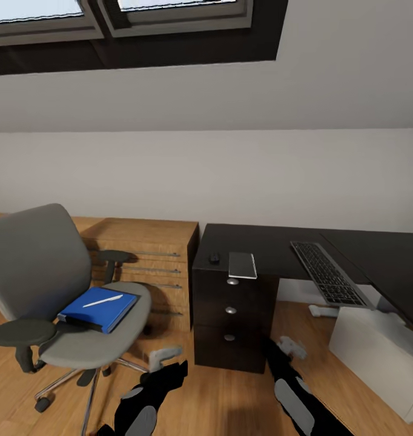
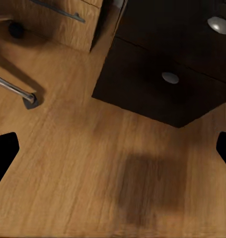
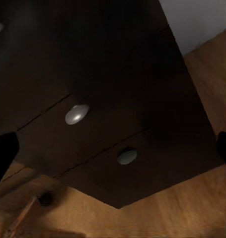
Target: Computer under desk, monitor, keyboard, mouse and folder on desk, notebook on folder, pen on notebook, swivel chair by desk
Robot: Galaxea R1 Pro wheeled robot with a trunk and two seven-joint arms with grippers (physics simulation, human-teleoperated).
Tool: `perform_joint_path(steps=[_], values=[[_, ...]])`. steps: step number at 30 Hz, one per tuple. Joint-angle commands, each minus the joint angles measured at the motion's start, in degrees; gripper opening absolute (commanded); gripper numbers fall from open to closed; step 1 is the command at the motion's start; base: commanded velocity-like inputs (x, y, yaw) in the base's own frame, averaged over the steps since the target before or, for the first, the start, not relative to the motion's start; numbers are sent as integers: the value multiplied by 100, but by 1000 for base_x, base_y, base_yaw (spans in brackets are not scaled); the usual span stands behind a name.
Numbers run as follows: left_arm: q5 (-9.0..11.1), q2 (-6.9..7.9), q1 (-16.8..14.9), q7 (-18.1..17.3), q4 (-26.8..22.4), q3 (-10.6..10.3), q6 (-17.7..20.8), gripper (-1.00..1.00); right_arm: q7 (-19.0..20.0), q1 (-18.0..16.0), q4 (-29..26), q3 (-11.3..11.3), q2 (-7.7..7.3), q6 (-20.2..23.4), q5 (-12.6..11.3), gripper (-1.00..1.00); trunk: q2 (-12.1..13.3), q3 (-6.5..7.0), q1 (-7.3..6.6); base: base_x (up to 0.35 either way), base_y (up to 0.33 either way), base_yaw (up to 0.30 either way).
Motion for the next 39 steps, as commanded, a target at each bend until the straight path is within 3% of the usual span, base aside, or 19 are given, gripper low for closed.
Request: perform_joint_path(steps=[1,3,4,5,10,11,13,14,18,24,28,30,31,33,39], values=[[34,8,-7,48,-5,-66,9,100,-46,-6,108,77,-9,-47,94,100,38,13,-23,0,0,0],[38,17,-7,58,66,-191,5,100,-66,-1,578,136,-9,-110,544,100,118,48,-67,0,0,0],[38,17,-7,58,106,-217,5,100,-72,0,685,144,-9,-134,618,100,158,66,-89,0,0,0],[42,-7,-7,46,421,-295,4,100,-86,1,1020,159,-15,-217,795,100,199,84,-111,0,0,0],[13,-55,-7,1,1676,-362,-142,100,-67,43,1453,173,-40,-286,901,100,399,174,-221,0,0,0],[1,-104,-7,-17,2361,-370,-611,100,-53,85,1638,180,-47,-345,919,100,439,192,-243,0,0,0],[-2,-120,-7,-22,2617,-376,-904,100,-50,116,1711,182,-46,-417,923,100,519,228,-287,0,0,0],[-16,-135,-7,-26,2913,-389,-1274,100,-44,185,1811,187,-43,-582,928,100,560,246,-309,0,0,0],[-152,-147,-7,-145,3546,-441,-1634,100,-34,290,2074,241,-18,-937,1069,100,720,318,-397,0,0,0],[-218,-143,-7,-686,3946,-452,-1728,100,-26,315,2391,270,56,-1039,1171,100,961,425,-529,0,0,-1],[-226,-139,-7,-837,4065,-448,-1742,100,-18,318,2482,275,182,-1062,1213,100,1121,497,-616,0,0,-42],[-226,-132,-7,-843,4071,-442,-1743,100,-18,318,2509,275,189,-1063,1216,100,1201,533,-660,0,0,-21],[-233,-124,-7,-848,4075,-447,-2100,100,-17,318,2537,274,193,-1064,1212,100,1201,535,-660,0,0,-145],[-220,-126,-7,-848,4083,-456,-2377,100,-17,318,2539,266,186,-1064,1212,100,1201,539,-660,-44,-98,-234],[-232,-141,-7,-848,4255,-466,-2424,100,-17,318,2539,270,190,-1064,1212,100,1201,535,-660,-92,-274,-226]])
